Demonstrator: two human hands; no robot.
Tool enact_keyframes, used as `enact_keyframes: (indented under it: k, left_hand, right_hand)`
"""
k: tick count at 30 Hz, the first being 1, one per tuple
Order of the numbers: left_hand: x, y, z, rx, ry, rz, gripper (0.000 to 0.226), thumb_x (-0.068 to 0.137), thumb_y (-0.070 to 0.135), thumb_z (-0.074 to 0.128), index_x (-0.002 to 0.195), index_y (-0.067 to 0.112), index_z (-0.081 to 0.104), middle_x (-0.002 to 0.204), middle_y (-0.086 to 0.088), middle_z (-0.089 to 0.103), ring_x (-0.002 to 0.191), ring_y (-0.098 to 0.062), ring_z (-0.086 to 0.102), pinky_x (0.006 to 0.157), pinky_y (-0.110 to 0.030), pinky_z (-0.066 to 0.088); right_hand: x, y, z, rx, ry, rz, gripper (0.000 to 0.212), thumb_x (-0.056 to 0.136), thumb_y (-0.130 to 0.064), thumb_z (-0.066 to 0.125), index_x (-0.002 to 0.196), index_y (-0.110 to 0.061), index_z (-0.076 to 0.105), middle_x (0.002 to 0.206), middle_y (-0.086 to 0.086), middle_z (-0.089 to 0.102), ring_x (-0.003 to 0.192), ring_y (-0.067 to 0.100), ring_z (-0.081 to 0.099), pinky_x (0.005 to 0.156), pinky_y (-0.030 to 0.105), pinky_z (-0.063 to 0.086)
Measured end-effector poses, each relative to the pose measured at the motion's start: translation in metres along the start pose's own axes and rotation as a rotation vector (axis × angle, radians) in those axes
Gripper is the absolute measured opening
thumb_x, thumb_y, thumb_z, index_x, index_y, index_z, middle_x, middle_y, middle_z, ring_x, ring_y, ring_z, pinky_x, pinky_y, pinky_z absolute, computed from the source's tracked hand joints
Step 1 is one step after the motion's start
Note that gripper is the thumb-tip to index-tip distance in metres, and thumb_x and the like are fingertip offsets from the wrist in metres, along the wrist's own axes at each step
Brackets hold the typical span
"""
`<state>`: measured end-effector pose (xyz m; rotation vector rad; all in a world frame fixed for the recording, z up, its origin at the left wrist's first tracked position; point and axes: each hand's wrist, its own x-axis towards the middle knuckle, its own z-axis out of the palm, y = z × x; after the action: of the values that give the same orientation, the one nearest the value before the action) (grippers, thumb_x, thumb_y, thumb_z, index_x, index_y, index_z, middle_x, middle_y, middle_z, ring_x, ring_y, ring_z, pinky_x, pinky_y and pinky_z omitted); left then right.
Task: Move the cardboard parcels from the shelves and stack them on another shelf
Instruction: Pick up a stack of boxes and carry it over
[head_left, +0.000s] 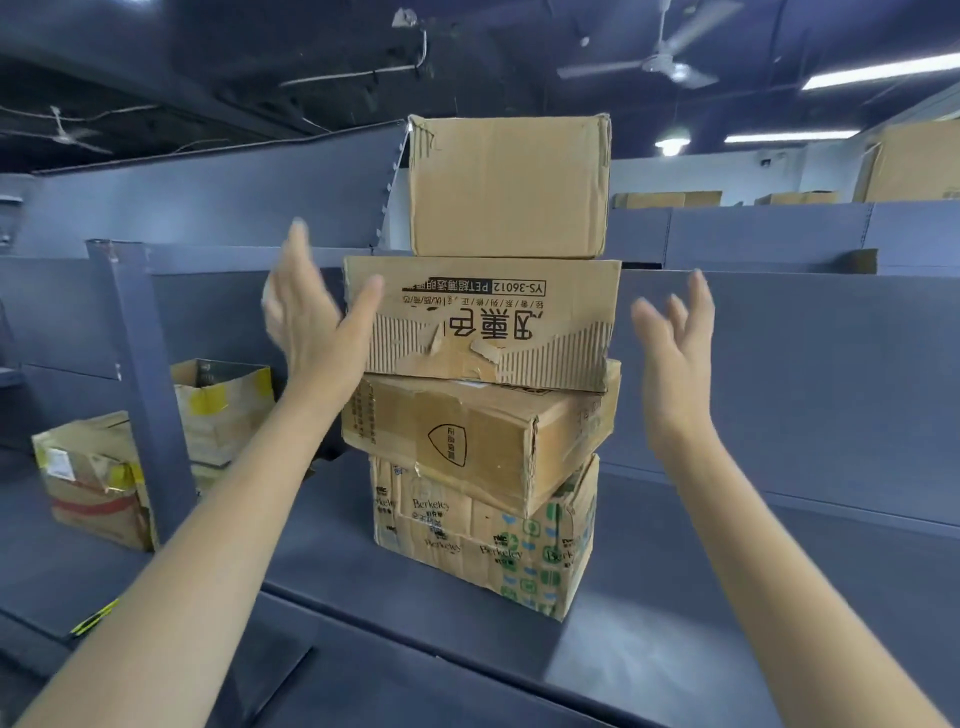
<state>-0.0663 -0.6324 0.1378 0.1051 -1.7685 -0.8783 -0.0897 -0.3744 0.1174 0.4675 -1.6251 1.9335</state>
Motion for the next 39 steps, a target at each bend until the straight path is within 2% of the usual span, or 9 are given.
enact_keyframes:
  k: [3, 5, 8, 11, 14, 18, 25, 32, 39]
  left_hand:
    - [-0.031, -0.041, 0.003, -0.455, 0.164, -0.393, 0.073, 0.093, 0.032, 0.051, 0.149, 0.027, 0.006, 0.155, -0.010, 0.020, 0.141, -0.021, 0.020, 0.110, -0.041, 0.022]
    - [-0.049, -0.063, 0.006, -0.590, 0.182, -0.575, 0.068, 0.096, 0.032, 0.049, 0.150, 0.026, 0.008, 0.153, -0.007, 0.024, 0.138, -0.019, 0.029, 0.105, -0.034, 0.027]
    - [-0.073, -0.097, 0.017, -0.578, -0.108, -0.753, 0.056, 0.098, 0.047, 0.037, 0.148, 0.030, 0.017, 0.151, 0.002, 0.031, 0.135, -0.022, 0.033, 0.107, -0.043, 0.026]
    - [-0.082, -0.112, 0.022, -0.649, -0.448, -0.862, 0.056, 0.090, 0.065, 0.030, 0.141, 0.040, 0.029, 0.140, 0.003, 0.048, 0.124, -0.023, 0.047, 0.094, -0.050, 0.037]
    - [-0.083, -0.110, 0.027, -0.725, -0.486, -0.848, 0.027, 0.094, 0.054, 0.037, 0.121, 0.050, 0.035, 0.126, 0.003, 0.056, 0.112, -0.020, 0.053, 0.093, -0.049, 0.042]
    - [-0.086, -0.109, 0.034, -0.750, -0.465, -0.767, 0.047, 0.093, 0.042, 0.049, 0.134, 0.043, 0.024, 0.132, 0.009, 0.051, 0.121, -0.016, 0.049, 0.098, -0.046, 0.041]
    - [-0.090, -0.111, 0.038, -0.799, -0.561, -0.672, 0.073, 0.072, 0.054, 0.059, 0.134, 0.042, 0.021, 0.138, 0.011, 0.045, 0.126, -0.013, 0.046, 0.108, -0.052, 0.034]
    - [-0.103, -0.081, 0.066, -0.833, -0.700, -0.641, 0.080, 0.064, 0.070, 0.065, 0.128, 0.052, 0.020, 0.131, 0.025, 0.045, 0.127, -0.005, 0.043, 0.109, -0.050, 0.032]
    - [-0.125, -0.023, 0.109, -0.911, -0.816, -0.614, 0.083, 0.070, 0.063, 0.060, 0.136, 0.049, 0.012, 0.133, 0.021, 0.042, 0.128, -0.008, 0.039, 0.111, -0.051, 0.030]
  right_hand:
    - [-0.040, 0.040, -0.010, 0.031, -0.042, 0.194, 0.079, 0.087, -0.045, 0.054, 0.151, -0.035, 0.009, 0.158, -0.003, 0.016, 0.139, 0.000, 0.019, 0.101, 0.024, 0.023]
    - [-0.059, 0.060, -0.010, 0.007, -0.082, 0.308, 0.085, 0.082, -0.051, 0.053, 0.151, -0.035, 0.007, 0.157, -0.003, 0.020, 0.139, 0.004, 0.021, 0.102, 0.025, 0.021]
    - [-0.073, 0.073, -0.006, 0.017, -0.176, 0.411, 0.080, 0.086, -0.053, 0.053, 0.150, -0.038, 0.008, 0.151, -0.015, 0.026, 0.134, 0.003, 0.026, 0.105, 0.029, 0.022]
    - [-0.076, 0.076, -0.001, 0.011, -0.256, 0.452, 0.096, 0.067, -0.066, 0.051, 0.149, -0.044, 0.005, 0.153, -0.017, 0.025, 0.139, 0.008, 0.026, 0.109, 0.035, 0.023]
    - [-0.078, 0.080, 0.007, 0.025, -0.248, 0.410, 0.094, 0.070, -0.065, 0.051, 0.148, -0.046, 0.001, 0.156, -0.019, 0.017, 0.141, 0.006, 0.023, 0.109, 0.030, 0.022]
    - [-0.081, 0.088, 0.015, 0.008, -0.260, 0.360, 0.094, 0.061, -0.087, 0.049, 0.140, -0.062, 0.004, 0.155, -0.026, 0.012, 0.145, 0.008, 0.015, 0.119, 0.048, 0.016]
    - [-0.084, 0.089, 0.012, 0.013, -0.186, 0.325, 0.093, 0.061, -0.088, 0.048, 0.140, -0.061, 0.007, 0.155, -0.027, 0.016, 0.142, 0.004, 0.024, 0.119, 0.044, 0.020]
    - [-0.087, 0.073, -0.028, -0.033, -0.085, 0.316, 0.085, 0.062, -0.089, 0.046, 0.135, -0.066, 0.009, 0.153, -0.027, 0.021, 0.140, 0.004, 0.029, 0.117, 0.046, 0.023]
    - [-0.094, 0.043, -0.094, -0.085, 0.069, 0.249, 0.092, 0.061, -0.088, 0.049, 0.140, -0.061, 0.009, 0.156, -0.021, 0.020, 0.141, 0.010, 0.030, 0.116, 0.049, 0.026]
